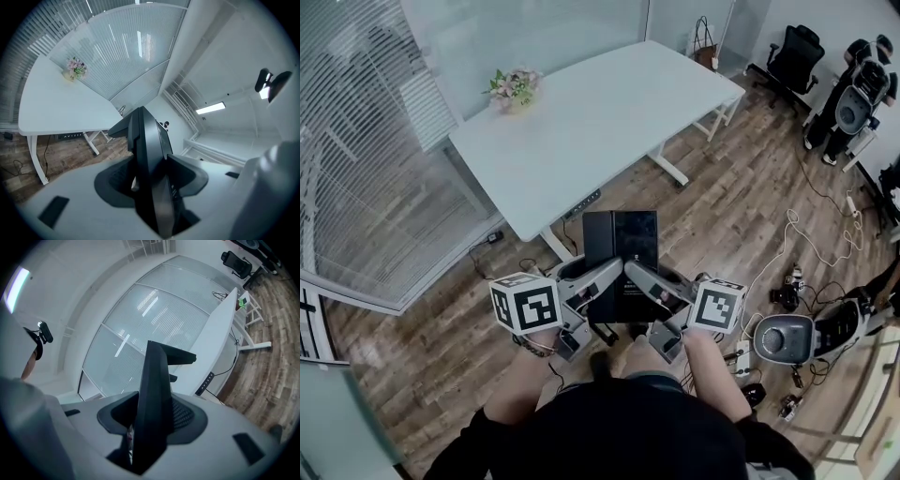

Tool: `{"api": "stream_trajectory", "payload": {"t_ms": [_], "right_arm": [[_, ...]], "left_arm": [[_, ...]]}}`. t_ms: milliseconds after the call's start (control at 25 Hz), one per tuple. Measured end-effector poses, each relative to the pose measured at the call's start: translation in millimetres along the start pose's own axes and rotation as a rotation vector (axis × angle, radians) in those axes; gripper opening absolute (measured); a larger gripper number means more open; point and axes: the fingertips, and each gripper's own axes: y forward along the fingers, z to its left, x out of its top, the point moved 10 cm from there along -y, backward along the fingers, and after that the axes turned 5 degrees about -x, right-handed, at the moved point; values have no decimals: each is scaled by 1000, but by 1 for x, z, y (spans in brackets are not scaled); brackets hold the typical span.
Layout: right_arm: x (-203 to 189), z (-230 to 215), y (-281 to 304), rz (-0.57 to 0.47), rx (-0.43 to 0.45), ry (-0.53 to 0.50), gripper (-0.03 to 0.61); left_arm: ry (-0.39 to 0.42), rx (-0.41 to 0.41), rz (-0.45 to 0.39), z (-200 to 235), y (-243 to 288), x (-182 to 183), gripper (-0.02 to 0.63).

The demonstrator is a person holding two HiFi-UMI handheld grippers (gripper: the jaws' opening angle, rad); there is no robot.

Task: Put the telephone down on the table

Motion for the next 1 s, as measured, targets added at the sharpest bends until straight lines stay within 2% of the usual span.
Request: {"api": "stream_trajectory", "payload": {"t_ms": [160, 1000], "right_arm": [[16, -12, 8, 5, 6, 1, 186], [184, -111, 52, 49, 42, -7, 186]], "left_arm": [[1, 5, -5, 10, 15, 10, 221], [2, 37, -53, 64, 167, 108, 221]]}}
